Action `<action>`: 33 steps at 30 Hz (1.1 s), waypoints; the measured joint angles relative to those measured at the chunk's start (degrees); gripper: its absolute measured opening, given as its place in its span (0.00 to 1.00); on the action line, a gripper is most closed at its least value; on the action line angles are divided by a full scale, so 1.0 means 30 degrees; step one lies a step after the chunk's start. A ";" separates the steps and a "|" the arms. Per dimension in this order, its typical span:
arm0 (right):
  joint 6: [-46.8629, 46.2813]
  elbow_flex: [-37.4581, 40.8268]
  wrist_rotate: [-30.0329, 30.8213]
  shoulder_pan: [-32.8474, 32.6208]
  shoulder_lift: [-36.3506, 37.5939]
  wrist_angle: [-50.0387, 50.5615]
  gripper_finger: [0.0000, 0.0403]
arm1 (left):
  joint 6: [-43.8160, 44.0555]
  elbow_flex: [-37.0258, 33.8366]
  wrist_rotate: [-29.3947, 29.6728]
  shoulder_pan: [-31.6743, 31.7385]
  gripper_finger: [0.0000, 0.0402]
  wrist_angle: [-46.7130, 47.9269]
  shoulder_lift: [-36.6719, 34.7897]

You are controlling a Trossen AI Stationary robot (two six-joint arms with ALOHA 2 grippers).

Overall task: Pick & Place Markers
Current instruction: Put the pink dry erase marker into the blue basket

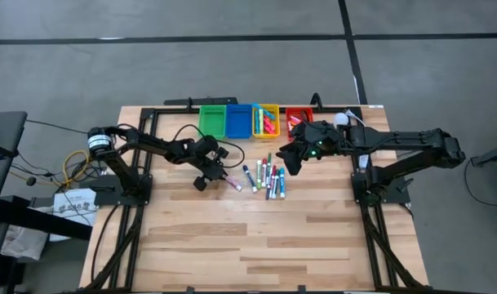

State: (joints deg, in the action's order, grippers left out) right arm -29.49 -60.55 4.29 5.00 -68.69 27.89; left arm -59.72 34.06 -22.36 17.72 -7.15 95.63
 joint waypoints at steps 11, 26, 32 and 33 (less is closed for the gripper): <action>-0.0017 0.0000 0.0000 -0.0001 0.0000 0.0001 0.30 | 0.0500 -0.0095 0.0492 -0.0013 0.16 -0.0594 -0.3253; -0.0355 0.0000 0.0051 -0.0001 0.0000 -0.0012 0.30 | 0.8271 -0.0051 0.1927 0.2707 0.18 -0.5310 -0.5257; -0.1176 0.0000 0.0058 -0.0001 0.0000 -0.0041 0.30 | 1.1359 -0.0051 0.2878 0.2987 0.18 -0.6634 -0.5250; -0.1176 0.0000 0.0058 -0.0001 0.0000 -0.0069 0.30 | 1.1846 -0.0050 0.3015 0.2987 0.18 -0.6913 -0.5250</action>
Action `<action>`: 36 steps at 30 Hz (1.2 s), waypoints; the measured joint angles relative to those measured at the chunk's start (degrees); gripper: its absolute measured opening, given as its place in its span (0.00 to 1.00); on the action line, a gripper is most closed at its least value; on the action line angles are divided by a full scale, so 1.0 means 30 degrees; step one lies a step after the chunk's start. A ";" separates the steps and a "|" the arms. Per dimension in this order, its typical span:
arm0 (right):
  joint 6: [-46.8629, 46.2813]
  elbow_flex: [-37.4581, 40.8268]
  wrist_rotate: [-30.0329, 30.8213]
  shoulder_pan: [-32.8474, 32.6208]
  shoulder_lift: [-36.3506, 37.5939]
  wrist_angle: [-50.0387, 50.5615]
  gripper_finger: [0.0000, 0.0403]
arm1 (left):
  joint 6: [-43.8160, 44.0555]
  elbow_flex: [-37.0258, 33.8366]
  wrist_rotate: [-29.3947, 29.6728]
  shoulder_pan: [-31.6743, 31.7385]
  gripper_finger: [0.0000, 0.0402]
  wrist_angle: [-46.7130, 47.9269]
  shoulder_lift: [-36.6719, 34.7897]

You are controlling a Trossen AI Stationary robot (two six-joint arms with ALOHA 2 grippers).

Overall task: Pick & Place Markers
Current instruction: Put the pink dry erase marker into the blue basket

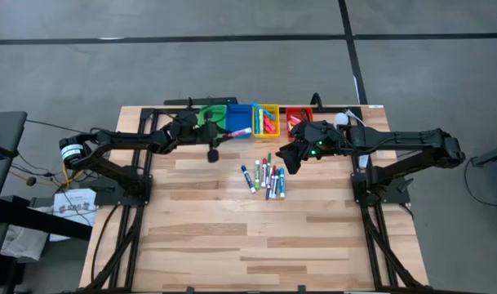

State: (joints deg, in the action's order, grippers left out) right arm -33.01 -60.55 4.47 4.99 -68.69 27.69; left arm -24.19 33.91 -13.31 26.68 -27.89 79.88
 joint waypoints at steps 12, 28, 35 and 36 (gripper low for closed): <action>-0.0036 -0.0004 0.0007 0.0000 -0.0002 -0.1200 0.30 | 0.2563 0.0021 0.0583 -0.0006 0.19 -0.1127 0.0000; -0.0468 -0.0002 0.0056 0.0007 -0.0007 -0.1400 0.30 | 0.6368 0.0029 0.1247 -0.0171 0.19 -0.2130 0.1802; -0.0851 -0.0006 0.0036 0.0000 -0.0007 -0.1400 0.30 | 0.8554 0.0030 0.1361 -0.0531 0.19 -0.3740 0.2439; -0.0851 -0.0006 0.0036 0.0000 -0.0007 -0.1398 0.30 | 0.8812 0.0036 0.1367 -0.0541 0.19 -0.3915 0.2492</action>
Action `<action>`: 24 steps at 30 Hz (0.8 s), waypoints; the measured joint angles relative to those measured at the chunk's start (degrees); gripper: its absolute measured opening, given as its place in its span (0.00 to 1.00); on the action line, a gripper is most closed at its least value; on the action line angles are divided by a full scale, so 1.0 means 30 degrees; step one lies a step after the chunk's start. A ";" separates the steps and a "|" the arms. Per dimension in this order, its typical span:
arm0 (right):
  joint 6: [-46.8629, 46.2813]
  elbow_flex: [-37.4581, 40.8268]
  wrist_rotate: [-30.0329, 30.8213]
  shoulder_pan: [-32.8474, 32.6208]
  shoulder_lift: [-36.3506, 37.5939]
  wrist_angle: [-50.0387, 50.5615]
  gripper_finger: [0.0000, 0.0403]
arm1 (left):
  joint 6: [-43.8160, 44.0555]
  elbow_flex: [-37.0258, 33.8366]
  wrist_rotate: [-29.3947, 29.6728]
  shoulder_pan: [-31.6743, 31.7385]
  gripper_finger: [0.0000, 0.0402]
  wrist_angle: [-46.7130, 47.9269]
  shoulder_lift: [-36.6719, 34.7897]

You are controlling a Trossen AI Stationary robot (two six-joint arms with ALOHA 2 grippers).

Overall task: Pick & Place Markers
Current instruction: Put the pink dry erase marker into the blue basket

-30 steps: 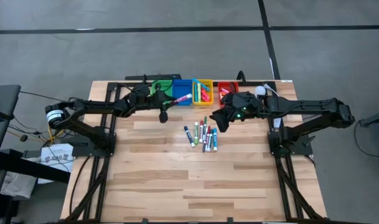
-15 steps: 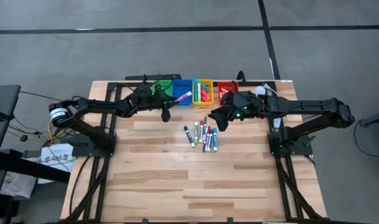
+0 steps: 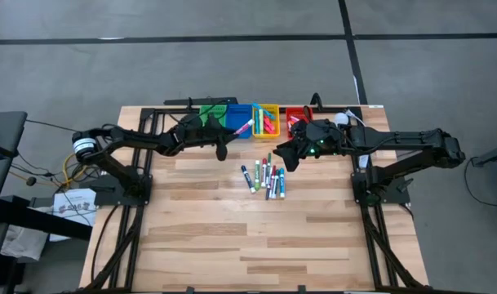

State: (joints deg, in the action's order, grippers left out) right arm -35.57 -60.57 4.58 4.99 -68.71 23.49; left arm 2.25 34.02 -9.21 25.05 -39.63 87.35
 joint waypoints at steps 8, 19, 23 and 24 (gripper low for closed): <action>0.0006 0.0006 0.0000 0.0138 0.0000 0.0005 0.30 | 0.0493 -0.0007 0.0000 -0.0003 0.19 -0.0097 0.0066; 0.0006 0.0003 0.0000 0.0138 0.0002 0.0005 0.30 | 0.0550 -0.0007 0.0014 -0.0005 0.19 -0.0257 0.0066; 0.0006 0.0006 0.0000 0.0138 0.0000 0.0005 0.30 | 0.2219 -0.0007 0.1210 -0.0002 0.19 -0.0297 0.0066; 0.0006 -0.0001 0.0000 0.0138 0.0000 0.0005 0.30 | 0.2882 -0.0007 0.1684 0.0028 0.19 -0.0325 0.0066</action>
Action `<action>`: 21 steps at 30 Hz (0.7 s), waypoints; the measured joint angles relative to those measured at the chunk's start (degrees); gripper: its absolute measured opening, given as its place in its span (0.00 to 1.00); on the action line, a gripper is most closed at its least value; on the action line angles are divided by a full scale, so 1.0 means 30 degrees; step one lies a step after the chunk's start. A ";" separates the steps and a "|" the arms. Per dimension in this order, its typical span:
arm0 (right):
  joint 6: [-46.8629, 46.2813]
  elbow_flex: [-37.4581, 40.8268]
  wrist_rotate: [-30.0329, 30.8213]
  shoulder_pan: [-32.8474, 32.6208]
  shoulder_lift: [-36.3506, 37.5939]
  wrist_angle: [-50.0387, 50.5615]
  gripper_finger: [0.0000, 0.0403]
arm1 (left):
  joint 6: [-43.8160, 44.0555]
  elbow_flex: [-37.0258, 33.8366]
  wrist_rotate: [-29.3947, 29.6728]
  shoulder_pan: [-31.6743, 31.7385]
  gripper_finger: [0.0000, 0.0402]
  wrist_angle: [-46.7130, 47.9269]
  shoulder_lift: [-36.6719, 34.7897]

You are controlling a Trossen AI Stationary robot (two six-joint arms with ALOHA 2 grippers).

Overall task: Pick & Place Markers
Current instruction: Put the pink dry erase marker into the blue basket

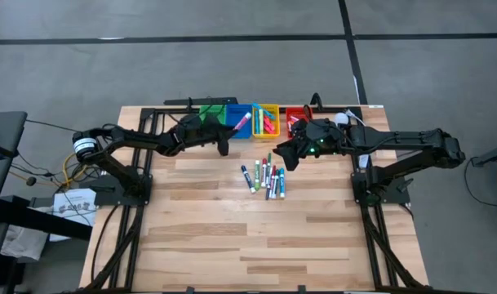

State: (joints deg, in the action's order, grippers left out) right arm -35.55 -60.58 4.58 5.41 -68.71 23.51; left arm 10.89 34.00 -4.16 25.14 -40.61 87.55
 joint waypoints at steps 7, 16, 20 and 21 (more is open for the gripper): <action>-0.0003 0.0003 0.0000 0.0000 0.0000 0.0000 0.30 | 0.2589 0.0000 0.2509 0.0049 0.19 -0.0204 0.0000; -0.0005 0.0005 0.0022 0.0000 0.0000 -0.0002 0.30 | 0.6086 0.0841 0.2895 0.0156 0.19 -0.0182 0.2136; 0.0000 0.0007 0.0036 0.0000 0.0000 0.0000 0.30 | 0.6179 0.1770 0.2884 0.0174 0.19 -0.0209 0.3297; 0.0000 0.0007 0.0036 0.0000 0.0000 0.0000 0.30 | 0.6180 0.1896 0.2884 0.0228 0.19 -0.0203 0.3475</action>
State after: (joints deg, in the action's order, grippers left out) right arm -35.55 -60.56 4.69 5.41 -68.71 23.51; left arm 29.43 39.69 4.49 25.82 -41.22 97.97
